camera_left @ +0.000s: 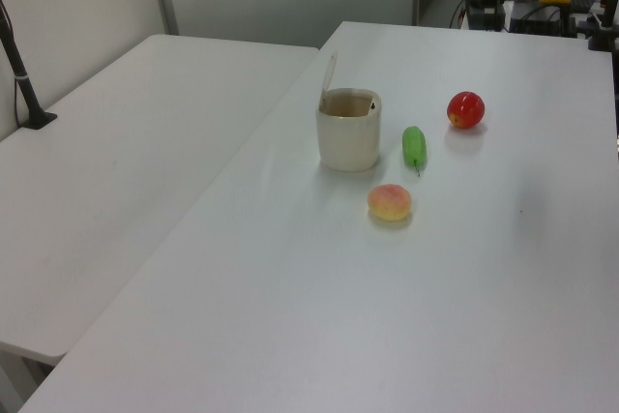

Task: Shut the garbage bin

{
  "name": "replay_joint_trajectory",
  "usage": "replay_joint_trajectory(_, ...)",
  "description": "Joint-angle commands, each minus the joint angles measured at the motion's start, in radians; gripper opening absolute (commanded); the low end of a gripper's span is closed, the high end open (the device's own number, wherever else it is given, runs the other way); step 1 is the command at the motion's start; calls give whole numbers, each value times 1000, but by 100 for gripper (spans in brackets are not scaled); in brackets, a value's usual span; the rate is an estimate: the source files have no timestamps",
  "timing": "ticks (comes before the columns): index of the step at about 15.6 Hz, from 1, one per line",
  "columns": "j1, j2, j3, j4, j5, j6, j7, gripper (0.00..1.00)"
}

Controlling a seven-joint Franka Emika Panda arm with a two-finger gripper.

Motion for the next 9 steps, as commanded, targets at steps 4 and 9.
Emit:
replay_joint_trajectory(4,9,-8,-4,-10,10,-4,-4,0)
replay_joint_trajectory(9,14,0,-2,-10,24,4,-1,0)
